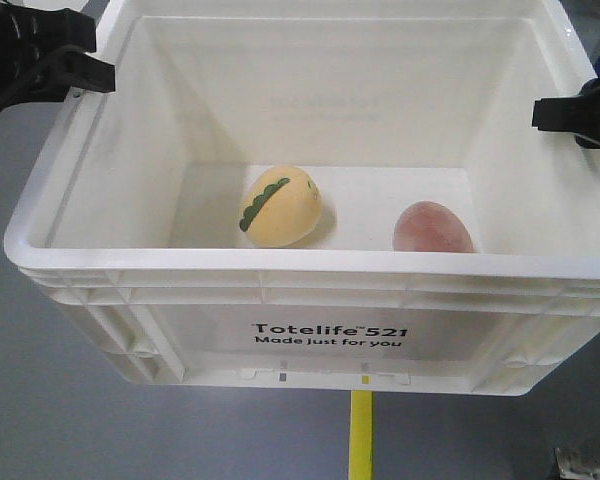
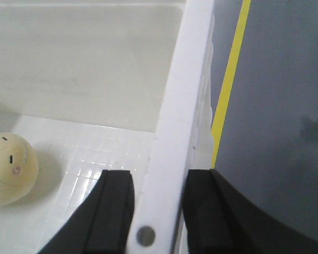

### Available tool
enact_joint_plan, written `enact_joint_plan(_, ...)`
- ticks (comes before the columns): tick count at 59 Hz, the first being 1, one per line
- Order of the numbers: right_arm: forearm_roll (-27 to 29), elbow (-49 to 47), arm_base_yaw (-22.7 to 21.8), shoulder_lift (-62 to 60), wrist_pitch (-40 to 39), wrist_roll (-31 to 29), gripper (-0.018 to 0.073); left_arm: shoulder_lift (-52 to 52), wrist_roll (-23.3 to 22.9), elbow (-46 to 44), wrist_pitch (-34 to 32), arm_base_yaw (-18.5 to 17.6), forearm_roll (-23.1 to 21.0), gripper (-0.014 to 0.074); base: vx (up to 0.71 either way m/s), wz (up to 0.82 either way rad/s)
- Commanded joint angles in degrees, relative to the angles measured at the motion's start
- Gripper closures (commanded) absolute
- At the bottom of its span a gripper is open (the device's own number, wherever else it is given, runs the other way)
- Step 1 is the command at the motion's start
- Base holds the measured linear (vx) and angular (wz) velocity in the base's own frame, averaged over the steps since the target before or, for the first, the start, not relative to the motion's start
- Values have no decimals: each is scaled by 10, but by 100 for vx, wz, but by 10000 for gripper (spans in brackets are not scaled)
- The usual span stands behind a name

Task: Place moving items into box and shelve
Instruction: 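Hold the crate with both grippers while the base drives away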

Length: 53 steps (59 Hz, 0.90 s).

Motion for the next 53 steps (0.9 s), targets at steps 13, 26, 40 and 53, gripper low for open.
enact_joint_plan(13,25,-26,-1,-15,-76,-1,565,-23,7,-22,-60,-5,-47,603,43,1)
enact_joint_plan(26,25,-26,-1,-15,-76,-1,565,-23,7,-22,-60,-5,-47,603,42,-2)
enact_joint_plan(40,25,-26,-1,-15,-76,-1,565,-23,7,-22,-60,-5,-47,603,42,-3)
enact_joint_plan(53,25,-26,-1,-15,-76,-1,565,-23,7,-22,-60,-5,-47,603,43,-4)
